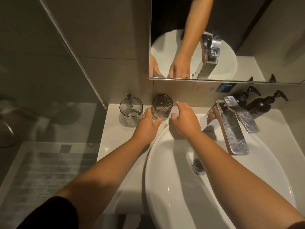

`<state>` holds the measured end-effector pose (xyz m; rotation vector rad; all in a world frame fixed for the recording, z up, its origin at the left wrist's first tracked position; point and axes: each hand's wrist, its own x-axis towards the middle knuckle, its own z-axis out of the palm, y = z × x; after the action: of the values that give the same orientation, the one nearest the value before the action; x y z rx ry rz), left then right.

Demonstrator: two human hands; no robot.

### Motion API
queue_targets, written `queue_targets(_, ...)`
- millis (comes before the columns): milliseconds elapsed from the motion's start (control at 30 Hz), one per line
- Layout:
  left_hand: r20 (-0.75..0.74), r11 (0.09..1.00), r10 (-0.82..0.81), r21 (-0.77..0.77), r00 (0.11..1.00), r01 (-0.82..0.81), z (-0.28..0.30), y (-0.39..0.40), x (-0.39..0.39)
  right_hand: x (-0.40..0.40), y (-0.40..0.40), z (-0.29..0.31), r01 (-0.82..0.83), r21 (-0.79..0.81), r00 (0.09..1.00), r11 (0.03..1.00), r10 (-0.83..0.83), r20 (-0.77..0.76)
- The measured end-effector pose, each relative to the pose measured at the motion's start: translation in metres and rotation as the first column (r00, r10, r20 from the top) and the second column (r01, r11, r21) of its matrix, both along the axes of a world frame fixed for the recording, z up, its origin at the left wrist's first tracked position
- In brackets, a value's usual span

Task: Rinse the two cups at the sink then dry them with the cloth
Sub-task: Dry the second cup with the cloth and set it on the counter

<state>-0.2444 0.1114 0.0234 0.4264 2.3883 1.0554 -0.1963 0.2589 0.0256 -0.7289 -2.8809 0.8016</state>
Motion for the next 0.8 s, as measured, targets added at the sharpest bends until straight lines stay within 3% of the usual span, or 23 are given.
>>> queue_targets(100, -0.019, 1.000, 0.017, -0.009, 1.000, -0.017, 0.012, -0.028, 0.018, 0.016, -0.004, 0.007, -0.020, 0.052, 0.997, 0.998, 0.024, -0.071)
queue_targets(300, -0.264, 0.946, 0.323, 0.061, 0.909, -0.318, 0.014, -0.082, -0.003, 0.006, -0.034, 0.028, -0.238, 0.120, 0.958, 0.964, 0.253, -0.135)
queue_targets(467, -0.056, 0.976, 0.217, 0.013, 0.974, -0.217, 0.001, -0.088, -0.047, -0.035, -0.070, 0.025, -0.355, 0.037, 0.934, 0.934, 0.356, -0.024)
queue_targets(567, 0.050, 0.979, 0.156, 0.121, 0.986, -0.161, 0.000, -0.087, -0.058, -0.054, -0.076, 0.015, -0.377, 0.007, 0.924, 0.926, 0.375, 0.070)
queue_targets(733, 0.088, 0.971, 0.091, 0.213, 0.992, -0.108, -0.007, -0.089, -0.068, -0.064, -0.076, 0.002, -0.372, 0.011, 0.922, 0.928, 0.369, 0.115)
queue_targets(800, 0.093, 0.983, 0.041, 0.173, 0.995, -0.057, -0.011, -0.093, -0.071, -0.063, -0.077, 0.000, -0.354, -0.002, 0.931, 0.935, 0.353, 0.094)
